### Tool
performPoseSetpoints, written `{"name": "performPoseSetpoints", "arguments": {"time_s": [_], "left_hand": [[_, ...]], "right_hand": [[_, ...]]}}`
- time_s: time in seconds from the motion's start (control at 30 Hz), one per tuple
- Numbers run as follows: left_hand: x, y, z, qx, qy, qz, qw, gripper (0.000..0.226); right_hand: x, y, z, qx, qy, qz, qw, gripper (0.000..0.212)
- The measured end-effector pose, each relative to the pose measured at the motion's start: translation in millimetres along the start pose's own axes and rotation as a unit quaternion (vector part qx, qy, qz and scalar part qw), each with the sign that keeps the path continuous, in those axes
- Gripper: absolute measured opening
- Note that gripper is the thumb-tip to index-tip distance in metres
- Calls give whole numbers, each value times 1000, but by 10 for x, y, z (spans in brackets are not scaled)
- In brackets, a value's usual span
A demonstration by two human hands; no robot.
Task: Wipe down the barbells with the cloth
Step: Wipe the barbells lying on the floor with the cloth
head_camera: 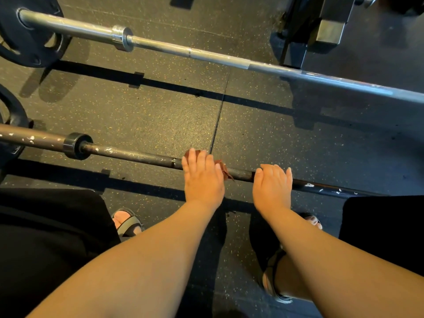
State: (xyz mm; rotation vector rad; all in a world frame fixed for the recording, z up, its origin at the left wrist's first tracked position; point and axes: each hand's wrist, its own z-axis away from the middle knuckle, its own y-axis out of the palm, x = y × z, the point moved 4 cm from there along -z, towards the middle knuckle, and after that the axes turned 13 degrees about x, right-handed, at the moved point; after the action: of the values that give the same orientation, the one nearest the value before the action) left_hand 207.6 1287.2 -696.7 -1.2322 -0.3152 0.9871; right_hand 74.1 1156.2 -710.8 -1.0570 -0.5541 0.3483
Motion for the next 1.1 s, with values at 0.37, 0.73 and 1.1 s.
{"name": "performPoseSetpoints", "arguments": {"time_s": [0.37, 0.73, 1.1], "left_hand": [[-241, 107, -10, 8, 149, -39, 988, 40], [-517, 230, 78, 83, 223, -100, 966, 59], [363, -172, -75, 30, 5, -60, 998, 51]], "right_hand": [[-35, 1, 17, 3, -18, -26, 999, 55], [53, -18, 28, 3, 14, -39, 999, 74], [495, 41, 139, 38, -10, -29, 999, 46]]}}
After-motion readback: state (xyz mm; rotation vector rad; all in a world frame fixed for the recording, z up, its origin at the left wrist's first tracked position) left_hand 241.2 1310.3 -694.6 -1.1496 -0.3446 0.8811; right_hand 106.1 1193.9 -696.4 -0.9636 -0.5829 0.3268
